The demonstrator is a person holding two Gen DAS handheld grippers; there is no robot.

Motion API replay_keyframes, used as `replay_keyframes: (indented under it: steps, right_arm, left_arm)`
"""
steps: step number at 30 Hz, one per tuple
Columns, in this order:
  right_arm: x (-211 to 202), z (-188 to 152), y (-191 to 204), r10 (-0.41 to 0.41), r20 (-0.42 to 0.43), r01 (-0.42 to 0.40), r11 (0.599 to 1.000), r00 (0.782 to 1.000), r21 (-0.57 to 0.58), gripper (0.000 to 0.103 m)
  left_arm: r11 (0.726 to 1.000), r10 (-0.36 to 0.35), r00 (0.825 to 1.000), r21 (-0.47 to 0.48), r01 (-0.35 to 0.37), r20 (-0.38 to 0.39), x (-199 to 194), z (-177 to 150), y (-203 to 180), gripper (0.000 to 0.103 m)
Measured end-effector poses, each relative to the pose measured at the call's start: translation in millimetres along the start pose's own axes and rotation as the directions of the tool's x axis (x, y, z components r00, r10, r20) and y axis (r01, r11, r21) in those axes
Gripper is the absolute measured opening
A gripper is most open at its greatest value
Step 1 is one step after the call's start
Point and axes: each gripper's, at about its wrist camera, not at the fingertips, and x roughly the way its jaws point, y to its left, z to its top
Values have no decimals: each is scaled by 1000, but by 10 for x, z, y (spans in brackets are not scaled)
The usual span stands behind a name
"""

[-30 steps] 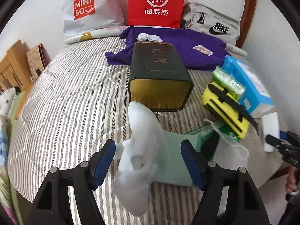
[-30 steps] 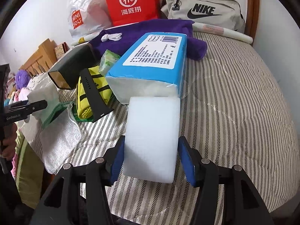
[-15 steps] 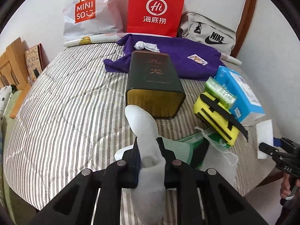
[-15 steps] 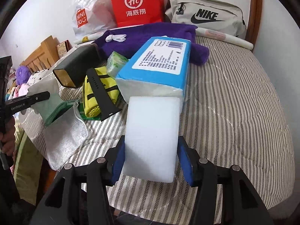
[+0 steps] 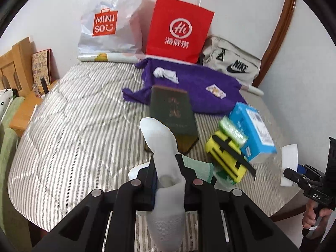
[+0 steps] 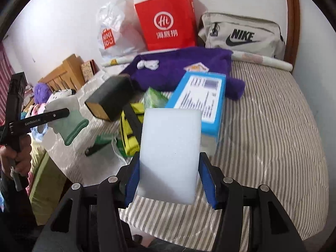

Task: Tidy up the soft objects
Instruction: 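Carry the sponge with the right tool while the left tool carries the glove to the towel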

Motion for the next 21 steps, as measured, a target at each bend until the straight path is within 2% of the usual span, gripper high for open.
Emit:
replay_keyframes:
  steps: [5,10,15,21]
  right_arm:
    - [-9,195,-34,-20,22,21,1000,1000,-17,53]
    - [32,425,-80,-22,38,23,999,999,-24,53]
    - [86,752,-91,-34,68,38,998,997,-53,53]
    - [306,1119,-173,-46,63,49,997,997,-55,53]
  left_arm:
    - [1000,14,1000,-9,-14,6,-15,196,-18,15]
    - [999,-29,1000,-35,30,11,6,413,-44,15]
    - [1000,-27,1000,-5,27,7,68,645,-137,15]
    - [999,-32,999,3,32,7,225,911,-181,15]
